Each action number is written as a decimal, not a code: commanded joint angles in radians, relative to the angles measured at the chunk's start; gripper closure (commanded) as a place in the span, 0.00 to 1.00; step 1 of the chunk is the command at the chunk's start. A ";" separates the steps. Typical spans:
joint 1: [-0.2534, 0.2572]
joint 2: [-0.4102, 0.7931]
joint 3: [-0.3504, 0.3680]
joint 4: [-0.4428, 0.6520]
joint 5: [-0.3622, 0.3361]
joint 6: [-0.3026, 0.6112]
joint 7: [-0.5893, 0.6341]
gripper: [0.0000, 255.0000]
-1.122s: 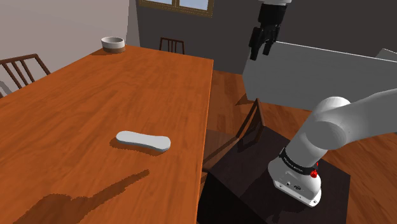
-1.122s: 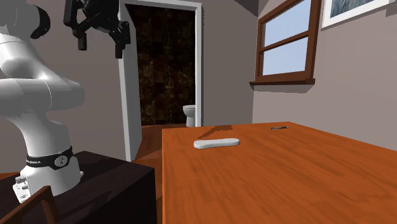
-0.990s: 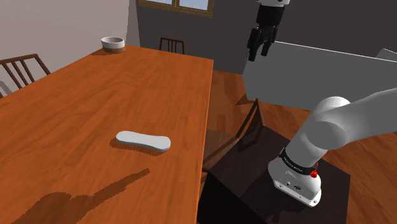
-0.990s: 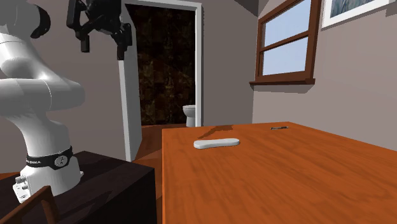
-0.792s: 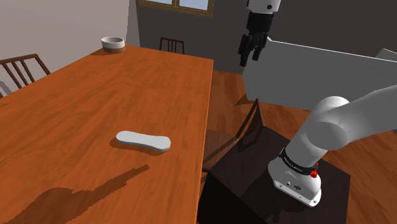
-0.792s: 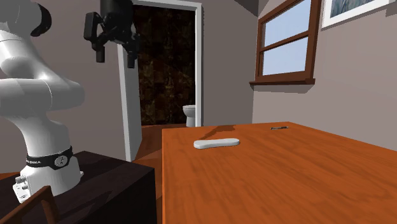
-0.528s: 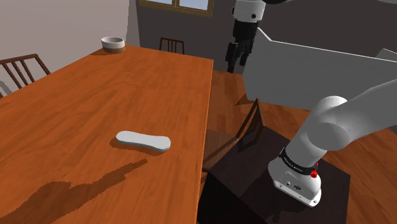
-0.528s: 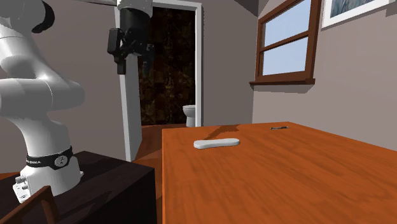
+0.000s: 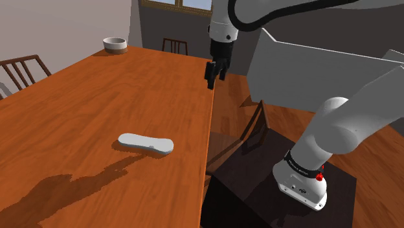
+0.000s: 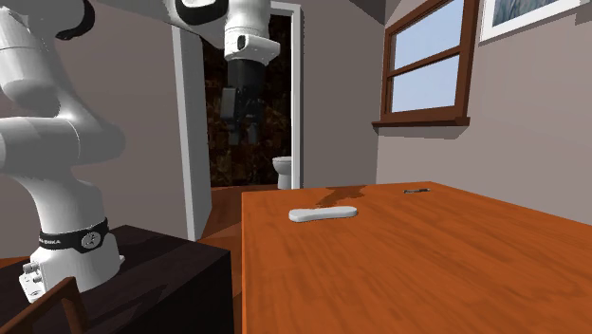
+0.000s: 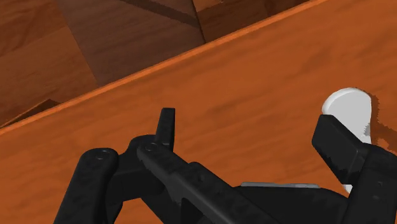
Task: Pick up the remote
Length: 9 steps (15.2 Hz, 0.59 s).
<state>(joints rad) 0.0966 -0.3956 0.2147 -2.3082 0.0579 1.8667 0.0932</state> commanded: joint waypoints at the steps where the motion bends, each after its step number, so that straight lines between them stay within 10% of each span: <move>1: 0.014 0.063 0.026 0.018 -0.001 0.049 0.008 0.00; 9: 0.061 0.311 0.112 0.114 -0.050 0.210 0.043 0.00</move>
<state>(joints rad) 0.1529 -0.1162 0.3184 -2.2087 0.0176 2.0575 0.1344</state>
